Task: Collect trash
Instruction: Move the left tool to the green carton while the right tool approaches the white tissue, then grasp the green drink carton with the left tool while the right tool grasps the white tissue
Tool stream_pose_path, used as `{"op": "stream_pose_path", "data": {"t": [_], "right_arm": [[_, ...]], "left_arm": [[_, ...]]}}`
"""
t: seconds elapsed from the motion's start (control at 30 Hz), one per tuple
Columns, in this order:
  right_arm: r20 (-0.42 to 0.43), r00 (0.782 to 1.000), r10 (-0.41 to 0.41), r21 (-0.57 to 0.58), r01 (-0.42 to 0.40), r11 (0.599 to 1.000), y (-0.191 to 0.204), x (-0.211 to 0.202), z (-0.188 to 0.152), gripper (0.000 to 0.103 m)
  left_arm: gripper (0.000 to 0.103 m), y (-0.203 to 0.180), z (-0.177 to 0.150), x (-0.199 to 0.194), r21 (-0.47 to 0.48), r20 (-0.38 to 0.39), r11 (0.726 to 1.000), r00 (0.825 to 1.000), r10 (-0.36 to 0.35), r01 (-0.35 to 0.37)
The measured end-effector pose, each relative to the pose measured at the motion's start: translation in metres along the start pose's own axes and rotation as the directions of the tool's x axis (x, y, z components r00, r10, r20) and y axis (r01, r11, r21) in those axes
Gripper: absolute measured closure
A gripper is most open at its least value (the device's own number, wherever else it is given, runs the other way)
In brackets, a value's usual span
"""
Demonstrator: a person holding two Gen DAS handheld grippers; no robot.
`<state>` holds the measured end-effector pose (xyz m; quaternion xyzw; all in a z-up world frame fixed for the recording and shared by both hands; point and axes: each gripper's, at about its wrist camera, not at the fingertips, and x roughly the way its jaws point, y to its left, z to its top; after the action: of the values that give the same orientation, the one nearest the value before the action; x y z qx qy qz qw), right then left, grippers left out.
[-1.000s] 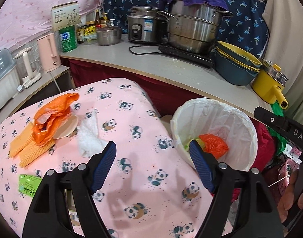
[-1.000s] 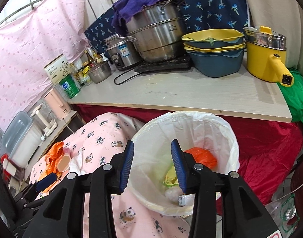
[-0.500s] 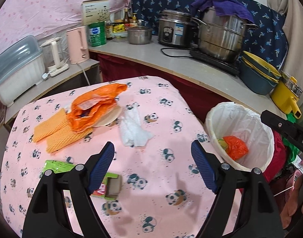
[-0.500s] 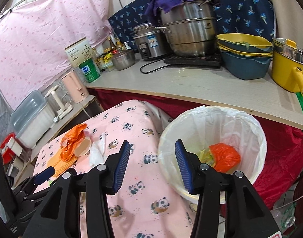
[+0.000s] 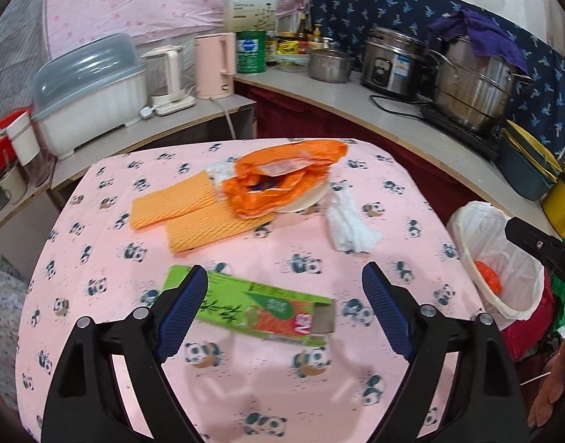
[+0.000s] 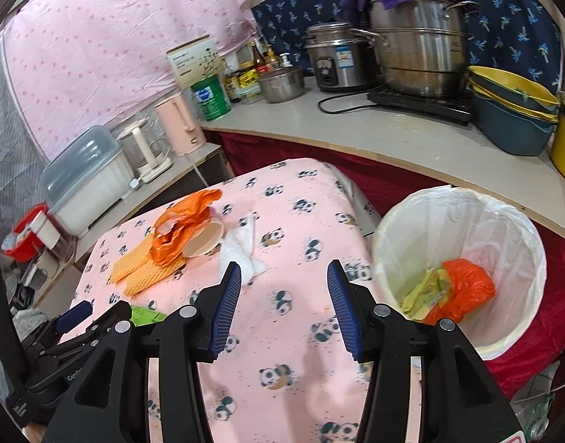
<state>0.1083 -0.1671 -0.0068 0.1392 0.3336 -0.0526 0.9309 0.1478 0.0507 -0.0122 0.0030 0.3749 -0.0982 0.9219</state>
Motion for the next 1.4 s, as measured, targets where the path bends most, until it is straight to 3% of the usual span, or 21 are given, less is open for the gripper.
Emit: {"op": "stream_pose_path", "data": {"t": [0.5, 0.97, 1.4], "right_arm": [[-0.092, 0.994, 0.052, -0.079, -0.059, 0.995, 0.054, 0.039, -0.013, 0.055], [-0.166, 0.986, 0.006, -0.111, -0.025, 0.994, 0.060, 0.104, -0.015, 0.055], [-0.237, 0.971, -0.020, -0.129, -0.011, 0.992, 0.064, 0.182, -0.003, 0.048]], "left_arm": [[0.020, 0.067, -0.016, 0.002, -0.094, -0.030, 0.992, 0.996, 0.088, -0.090], [0.019, 0.070, -0.024, 0.031, -0.202, -0.140, 0.971, 0.985, 0.101, -0.128], [0.019, 0.057, -0.005, 0.083, -0.377, -0.288, 0.904, 0.953, 0.092, -0.201]]}}
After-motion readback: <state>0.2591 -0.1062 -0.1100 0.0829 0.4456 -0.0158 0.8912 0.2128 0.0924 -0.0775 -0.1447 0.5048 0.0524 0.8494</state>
